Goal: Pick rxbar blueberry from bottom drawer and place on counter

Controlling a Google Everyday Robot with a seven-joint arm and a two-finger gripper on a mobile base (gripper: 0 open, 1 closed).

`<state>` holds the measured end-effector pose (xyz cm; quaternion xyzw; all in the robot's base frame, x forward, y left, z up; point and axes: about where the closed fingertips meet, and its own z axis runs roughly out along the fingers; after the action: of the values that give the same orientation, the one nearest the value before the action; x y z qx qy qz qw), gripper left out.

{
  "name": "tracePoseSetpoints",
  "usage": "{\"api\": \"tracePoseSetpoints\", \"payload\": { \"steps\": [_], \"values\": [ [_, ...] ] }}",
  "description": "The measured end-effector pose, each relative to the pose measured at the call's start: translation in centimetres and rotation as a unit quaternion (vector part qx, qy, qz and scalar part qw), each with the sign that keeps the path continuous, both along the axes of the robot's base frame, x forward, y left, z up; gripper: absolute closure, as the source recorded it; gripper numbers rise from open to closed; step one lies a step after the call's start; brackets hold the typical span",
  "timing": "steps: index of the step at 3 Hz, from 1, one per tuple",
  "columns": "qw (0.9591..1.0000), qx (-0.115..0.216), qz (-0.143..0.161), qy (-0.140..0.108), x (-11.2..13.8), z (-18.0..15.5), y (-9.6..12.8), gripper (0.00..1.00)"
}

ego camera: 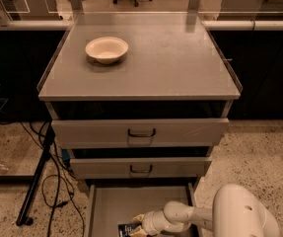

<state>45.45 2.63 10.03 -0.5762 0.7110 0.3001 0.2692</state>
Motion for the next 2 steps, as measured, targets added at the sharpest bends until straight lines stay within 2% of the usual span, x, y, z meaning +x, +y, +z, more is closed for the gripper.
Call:
{"api": "tracePoseSetpoints", "payload": {
  "steps": [1, 2],
  "values": [
    [0.9996, 0.02, -0.009, 0.018, 0.4, 0.7, -0.4, 1.0],
    [0.9986, 0.05, -0.015, 0.009, 0.9, 3.9, -1.8, 1.0]
  ]
}}
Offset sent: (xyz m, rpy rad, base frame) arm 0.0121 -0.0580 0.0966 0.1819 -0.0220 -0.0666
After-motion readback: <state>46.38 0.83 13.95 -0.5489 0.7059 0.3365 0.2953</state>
